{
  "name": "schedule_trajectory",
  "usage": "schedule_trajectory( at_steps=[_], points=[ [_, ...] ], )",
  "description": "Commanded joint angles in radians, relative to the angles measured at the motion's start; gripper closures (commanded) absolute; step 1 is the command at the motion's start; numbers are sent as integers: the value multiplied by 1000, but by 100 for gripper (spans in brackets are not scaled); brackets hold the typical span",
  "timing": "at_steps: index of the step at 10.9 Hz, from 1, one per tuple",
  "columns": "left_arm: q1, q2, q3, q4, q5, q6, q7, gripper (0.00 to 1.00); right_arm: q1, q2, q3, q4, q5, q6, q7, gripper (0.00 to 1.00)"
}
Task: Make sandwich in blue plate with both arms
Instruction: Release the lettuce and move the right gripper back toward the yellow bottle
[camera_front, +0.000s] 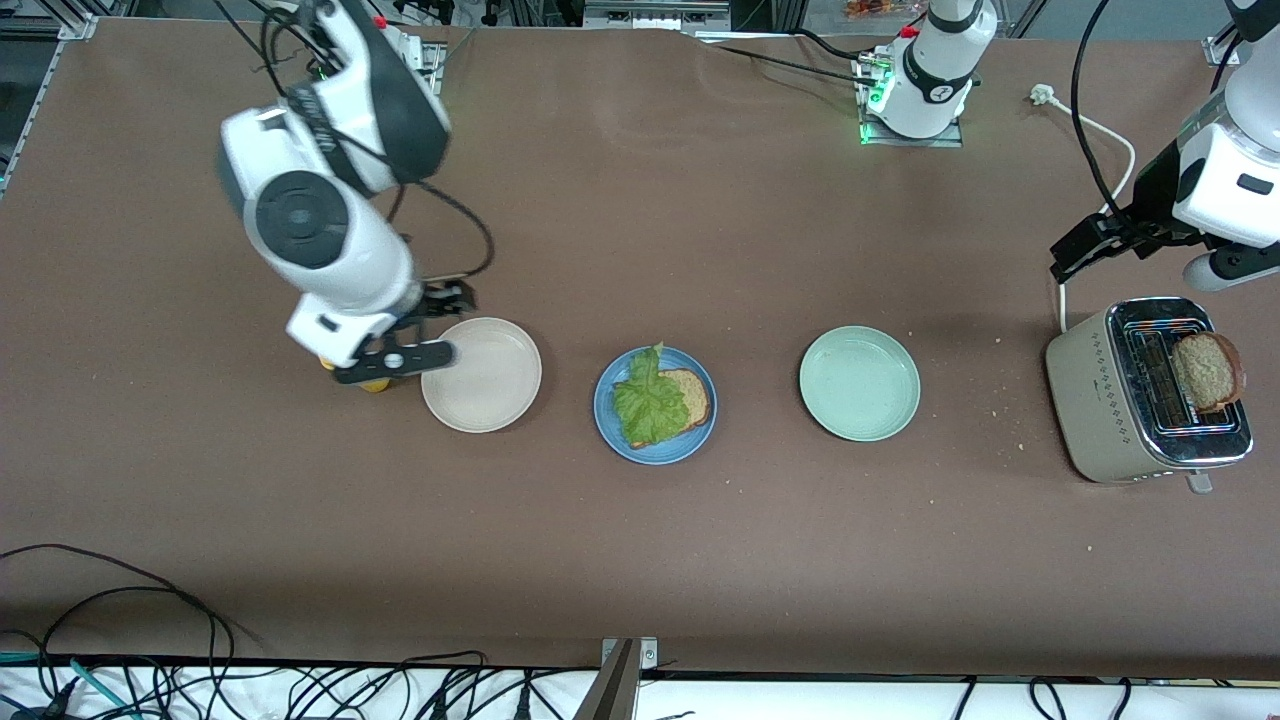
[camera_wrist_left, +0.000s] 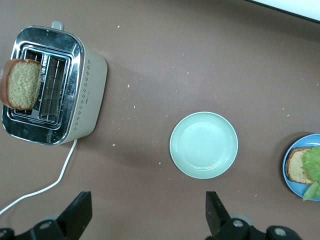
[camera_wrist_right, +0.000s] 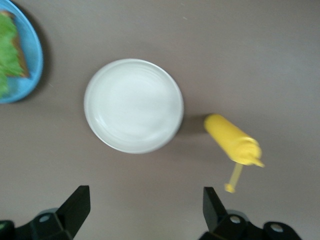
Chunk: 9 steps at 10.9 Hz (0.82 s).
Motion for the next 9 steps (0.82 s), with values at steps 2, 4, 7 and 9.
schedule_trajectory(
  at_steps=[2, 4, 7, 9],
  points=[
    [1, 10, -3, 29, 24, -16, 5, 0, -38, -174, -223, -155, 84, -111, -412, 0],
    [1, 11, -3, 29, 24, -16, 5, 0, -36, -231, -352, -250, 127, -78, -623, 0],
    [1, 11, -3, 29, 24, -16, 5, 0, -41, -212, -521, -332, 266, 25, -1020, 0],
    [1, 11, -3, 29, 24, -16, 5, 0, -91, -138, -573, -354, 415, 73, -1297, 0]
  ],
)
